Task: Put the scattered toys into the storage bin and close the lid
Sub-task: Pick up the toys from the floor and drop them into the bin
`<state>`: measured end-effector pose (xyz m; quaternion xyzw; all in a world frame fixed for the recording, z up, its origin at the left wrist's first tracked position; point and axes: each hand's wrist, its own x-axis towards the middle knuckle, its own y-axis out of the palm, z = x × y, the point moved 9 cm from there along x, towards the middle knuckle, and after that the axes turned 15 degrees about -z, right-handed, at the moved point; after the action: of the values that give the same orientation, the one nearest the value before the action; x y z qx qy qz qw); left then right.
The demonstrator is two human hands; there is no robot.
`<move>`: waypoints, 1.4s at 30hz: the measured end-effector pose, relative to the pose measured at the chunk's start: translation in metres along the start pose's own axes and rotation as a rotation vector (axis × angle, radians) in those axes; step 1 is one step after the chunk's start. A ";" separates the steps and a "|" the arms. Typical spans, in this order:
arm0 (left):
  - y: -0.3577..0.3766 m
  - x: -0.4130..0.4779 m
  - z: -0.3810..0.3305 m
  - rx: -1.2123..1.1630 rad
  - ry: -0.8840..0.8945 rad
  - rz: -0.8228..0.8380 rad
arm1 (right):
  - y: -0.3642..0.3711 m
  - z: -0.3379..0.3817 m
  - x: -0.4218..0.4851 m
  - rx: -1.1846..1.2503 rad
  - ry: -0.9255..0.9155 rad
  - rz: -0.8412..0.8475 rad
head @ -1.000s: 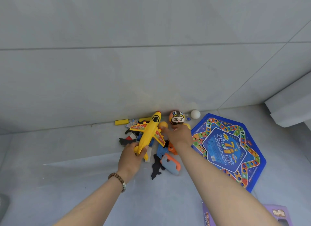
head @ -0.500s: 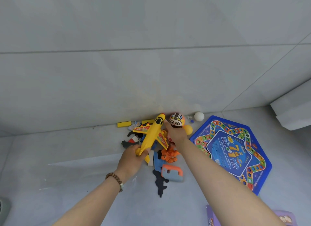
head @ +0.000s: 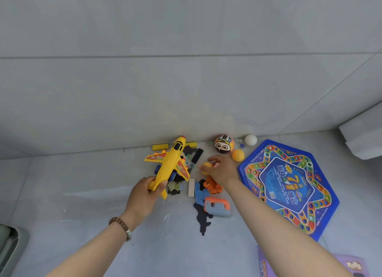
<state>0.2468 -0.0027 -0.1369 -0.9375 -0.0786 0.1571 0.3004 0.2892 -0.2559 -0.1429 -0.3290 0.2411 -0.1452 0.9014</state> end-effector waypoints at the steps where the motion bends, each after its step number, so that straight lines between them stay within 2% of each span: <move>1: -0.003 -0.002 0.003 -0.003 -0.011 -0.011 | 0.001 0.001 -0.003 -0.067 0.000 -0.006; 4: -0.010 -0.007 0.006 -0.025 -0.030 -0.021 | -0.002 0.007 -0.008 -0.097 -0.008 -0.056; 7: -0.028 -0.013 -0.003 -0.036 -0.040 -0.023 | -0.017 0.025 -0.014 0.216 0.046 -0.106; 11: -0.090 -0.025 -0.038 -0.065 -0.034 -0.062 | -0.045 0.094 -0.049 0.500 0.088 -0.007; 15: -0.199 -0.057 -0.081 -0.099 0.036 -0.155 | -0.062 0.186 -0.117 0.646 0.069 0.148; 21: -0.396 -0.135 -0.094 -0.214 0.068 -0.412 | -0.023 0.316 -0.277 0.625 -0.017 0.437; 26: -0.520 -0.205 -0.032 -0.273 0.009 -0.618 | 0.066 0.372 -0.419 0.509 -0.018 0.673; 31: -0.589 -0.267 0.079 -0.233 -0.153 -0.769 | 0.173 0.378 -0.531 0.394 0.044 0.796; 37: -0.588 -0.308 0.206 -0.166 -0.387 -0.841 | 0.249 0.353 -0.577 0.198 0.005 0.795; 39: -0.574 -0.308 0.236 -0.120 -0.430 -0.798 | 0.256 0.344 -0.573 0.154 -0.013 0.753; 42: -0.553 -0.300 0.266 0.079 -0.513 -0.674 | 0.254 0.346 -0.561 0.037 -0.195 0.709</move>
<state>-0.1550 0.5141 0.0575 -0.7776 -0.4470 0.2814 0.3412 0.0266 0.3491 0.1096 -0.2210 0.2502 0.2041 0.9203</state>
